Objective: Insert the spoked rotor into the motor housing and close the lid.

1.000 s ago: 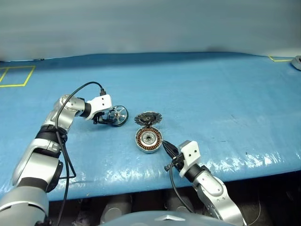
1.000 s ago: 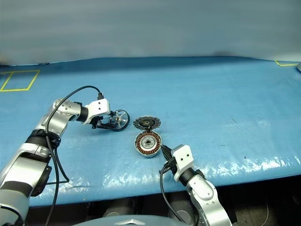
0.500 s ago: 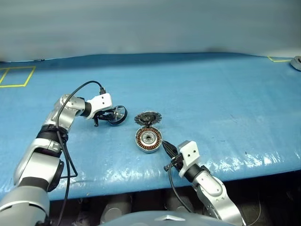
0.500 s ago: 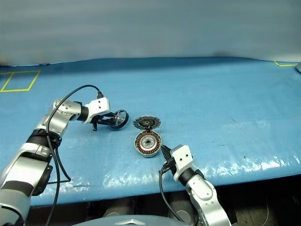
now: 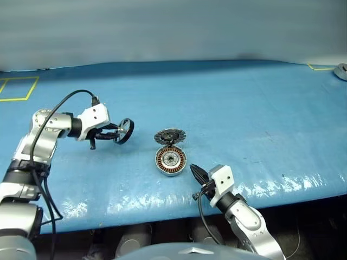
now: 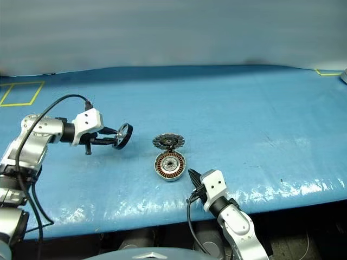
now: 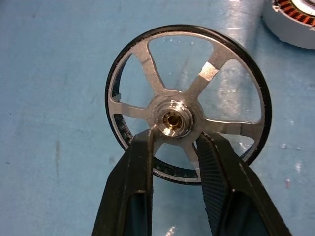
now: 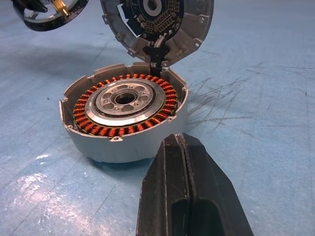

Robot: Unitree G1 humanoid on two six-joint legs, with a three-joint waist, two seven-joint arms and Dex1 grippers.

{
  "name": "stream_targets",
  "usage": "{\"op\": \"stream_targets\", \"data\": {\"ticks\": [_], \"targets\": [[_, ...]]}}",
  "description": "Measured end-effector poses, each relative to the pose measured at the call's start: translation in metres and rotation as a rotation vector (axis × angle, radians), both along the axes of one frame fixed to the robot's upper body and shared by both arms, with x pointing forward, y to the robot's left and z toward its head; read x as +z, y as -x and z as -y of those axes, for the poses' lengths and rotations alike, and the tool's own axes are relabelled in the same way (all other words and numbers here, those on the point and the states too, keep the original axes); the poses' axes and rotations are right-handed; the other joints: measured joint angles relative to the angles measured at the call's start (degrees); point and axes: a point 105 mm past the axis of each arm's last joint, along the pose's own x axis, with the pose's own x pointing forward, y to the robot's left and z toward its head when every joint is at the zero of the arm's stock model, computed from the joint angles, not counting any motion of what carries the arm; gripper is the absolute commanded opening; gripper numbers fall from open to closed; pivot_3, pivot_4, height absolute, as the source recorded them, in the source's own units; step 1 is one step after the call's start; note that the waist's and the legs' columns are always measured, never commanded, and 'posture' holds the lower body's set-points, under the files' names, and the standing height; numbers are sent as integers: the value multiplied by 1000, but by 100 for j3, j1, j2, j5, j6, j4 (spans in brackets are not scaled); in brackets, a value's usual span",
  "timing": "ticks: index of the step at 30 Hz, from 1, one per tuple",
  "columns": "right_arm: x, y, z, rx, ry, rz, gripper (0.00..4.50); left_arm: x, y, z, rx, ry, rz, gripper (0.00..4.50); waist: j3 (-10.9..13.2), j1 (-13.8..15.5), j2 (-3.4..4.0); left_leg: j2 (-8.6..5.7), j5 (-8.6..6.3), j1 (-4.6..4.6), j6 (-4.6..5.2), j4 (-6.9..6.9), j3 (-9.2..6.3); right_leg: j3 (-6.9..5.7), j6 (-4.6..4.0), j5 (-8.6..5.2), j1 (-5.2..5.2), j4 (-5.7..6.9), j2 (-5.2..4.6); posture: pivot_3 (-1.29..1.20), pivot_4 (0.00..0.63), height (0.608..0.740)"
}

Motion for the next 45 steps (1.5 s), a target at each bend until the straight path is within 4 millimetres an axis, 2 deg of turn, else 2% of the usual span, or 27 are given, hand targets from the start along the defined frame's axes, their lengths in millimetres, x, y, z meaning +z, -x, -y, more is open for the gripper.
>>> {"op": "stream_targets", "data": {"ticks": [4, 6, 11, 15, 18, 22, 25, 36, 45], "targets": [[-1, 2, 1, 18, 11, -4, 0, 0, 36, 15, -117, 27, -97, 958, 0, 6, 1, 6, 0, 1, 0, -1, 3, 1, -5, -2, 1, 0, -4, 0, 150, 740], [-1, 2, 0, 22, 9, -5, 0, 3, 47, 26, -176, 47, -112, 958, 0, 37, 1, 8, 0, 1, -1, -1, 2, -2, -7, -3, 2, 2, -1, 0, 150, 740], [-1, 2, 1, 22, 8, -7, 0, 12, 62, 46, -274, 68, -100, 958, 0, 73, 1, 10, 1, 2, -3, 0, 5, -1, -9, -4, 4, 2, 2, 0, 150, 740], [-1, 2, 0, 23, 6, -6, 0, 19, 68, 78, -369, 162, -97, 958, 0, 101, 1, 10, 1, 2, -3, 0, 7, -1, -9, -3, 5, -1, 3, 0, 150, 740], [-2, 3, 1, 13, -2, -9, 0, 22, 63, 100, -385, 195, -68, 958, 0, 101, 0, 12, 2, 2, -4, 0, 7, -1, -8, -3, 5, 1, 7, 0, 150, 740], [0, 5, 0, 10, -24, 1, 0, 22, 58, 116, -397, 194, -47, 958, 0, 71, 1, 16, 2, 2, -4, -1, 13, 5, -9, -3, 3, 1, 11, 0, 150, 740], [4, 9, -2, 27, -46, 33, 0, 13, 58, 126, -407, 170, -56, 958, 0, 72, 1, 16, 1, 2, -4, -1, 15, 5, -9, -3, 3, 0, 11, 0, 150, 740], [-11, 13, 2, 50, -47, -4, 0, 1, 39, 129, -339, 56, 4, 958, 0, 91, 0, 17, 1, 4, -4, 0, 16, 7, -8, -2, 4, 2, 13, 0, 150, 740], [-12, 12, 2, 44, -36, -3, 0, -8, 34, 127, -309, 0, 19, 958, 0, 95, 0, 17, 1, 4, -4, 0, 16, 7, -8, -2, 4, 2, 13, 0, 150, 740]]}}
